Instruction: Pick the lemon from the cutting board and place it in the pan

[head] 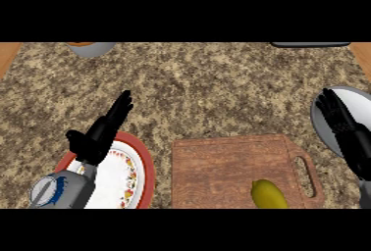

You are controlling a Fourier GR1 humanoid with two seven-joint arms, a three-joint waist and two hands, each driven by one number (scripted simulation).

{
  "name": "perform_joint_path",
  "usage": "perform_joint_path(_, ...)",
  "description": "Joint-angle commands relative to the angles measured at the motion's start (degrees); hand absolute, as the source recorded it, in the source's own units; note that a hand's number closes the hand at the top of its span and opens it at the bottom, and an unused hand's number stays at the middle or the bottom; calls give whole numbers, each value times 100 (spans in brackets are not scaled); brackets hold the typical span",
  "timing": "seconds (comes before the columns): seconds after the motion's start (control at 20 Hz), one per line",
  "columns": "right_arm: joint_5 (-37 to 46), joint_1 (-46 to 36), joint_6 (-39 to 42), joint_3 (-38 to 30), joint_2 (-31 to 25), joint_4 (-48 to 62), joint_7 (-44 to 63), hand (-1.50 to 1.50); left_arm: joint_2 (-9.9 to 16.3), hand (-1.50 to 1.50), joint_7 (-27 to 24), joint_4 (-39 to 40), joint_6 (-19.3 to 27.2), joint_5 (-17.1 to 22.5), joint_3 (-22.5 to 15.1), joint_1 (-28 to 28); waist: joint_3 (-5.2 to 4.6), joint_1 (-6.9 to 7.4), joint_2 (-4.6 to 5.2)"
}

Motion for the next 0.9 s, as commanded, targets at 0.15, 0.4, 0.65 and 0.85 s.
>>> perform_joint_path(0.15, 1080, -912, 1251, 1574, -275, -1052, -354, 150, -207, 0, 364, 117, -138, 220, -91, 75, -135, 565, -281)
perform_joint_path(0.4, 3128, -1862, 863, 2006, -728, -1832, -1273, -150, -498, 0, 770, 75, -138, 546, -67, 127, -115, 427, -338)
perform_joint_path(0.65, 3602, -1528, 517, 2566, 105, -1510, -2518, -150, -355, 0, 1143, -538, 5, 577, 18, 586, -107, 206, -290)
perform_joint_path(0.85, 4832, -1579, 991, 3086, -969, -2110, -1841, -150, -350, 0, 1290, -674, 106, 616, 134, 545, -122, 88, -353)
